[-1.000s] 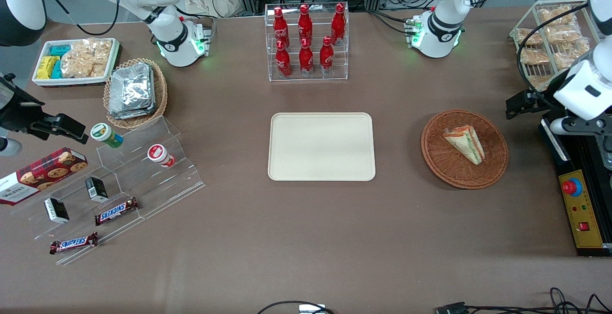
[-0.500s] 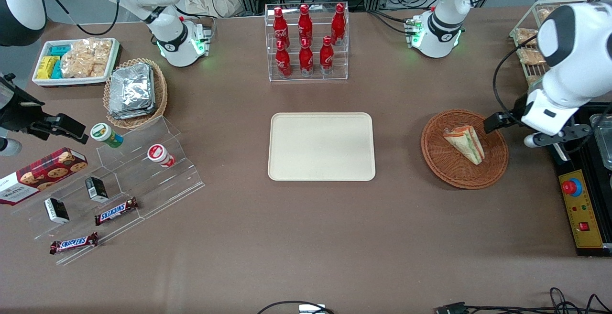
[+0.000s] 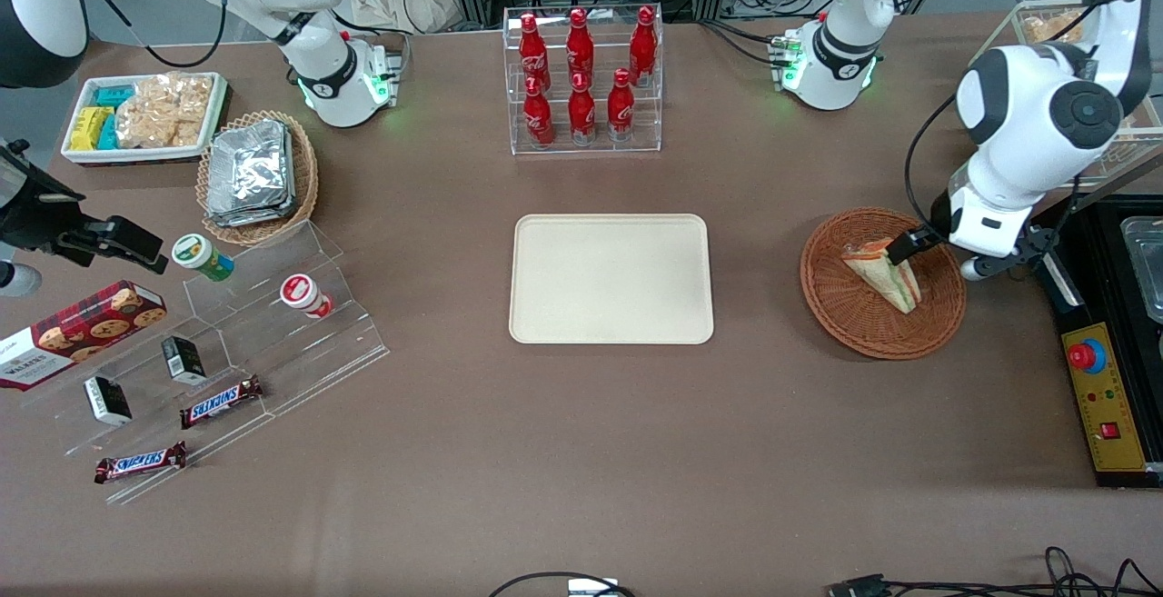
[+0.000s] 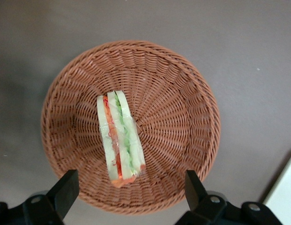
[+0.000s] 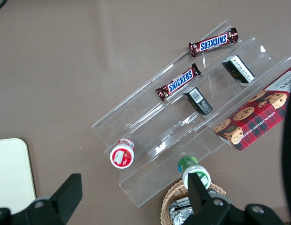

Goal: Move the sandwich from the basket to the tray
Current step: 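Lower the open left gripper onto the wrapped sandwich in the basket, then close the left gripper on the sandwich and lift it from the basket, then carry the held sandwich over to the cream tray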

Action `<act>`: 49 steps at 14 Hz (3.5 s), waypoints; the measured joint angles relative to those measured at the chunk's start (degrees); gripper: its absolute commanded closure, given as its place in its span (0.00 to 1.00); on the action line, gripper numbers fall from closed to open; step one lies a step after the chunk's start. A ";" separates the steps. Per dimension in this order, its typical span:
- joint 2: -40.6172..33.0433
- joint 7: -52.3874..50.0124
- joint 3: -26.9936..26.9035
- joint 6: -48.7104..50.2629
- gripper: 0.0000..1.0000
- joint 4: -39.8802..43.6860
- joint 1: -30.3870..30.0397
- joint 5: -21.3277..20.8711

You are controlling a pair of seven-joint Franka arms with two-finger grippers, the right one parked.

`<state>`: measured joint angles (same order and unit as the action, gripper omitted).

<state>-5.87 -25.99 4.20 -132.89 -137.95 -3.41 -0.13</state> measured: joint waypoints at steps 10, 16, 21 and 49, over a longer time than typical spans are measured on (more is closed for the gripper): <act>6.42 -3.56 0.00 -16.27 0.00 -8.35 0.00 0.02; 9.91 -3.67 -0.01 -20.44 0.28 -9.64 -0.04 0.04; 10.04 -2.45 -0.08 -20.47 0.76 -9.65 -0.80 -0.14; -6.92 33.09 1.72 16.05 0.85 10.33 12.36 -0.12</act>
<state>-12.80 7.10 5.92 -116.84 -127.62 8.95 -0.25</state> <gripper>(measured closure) 0.837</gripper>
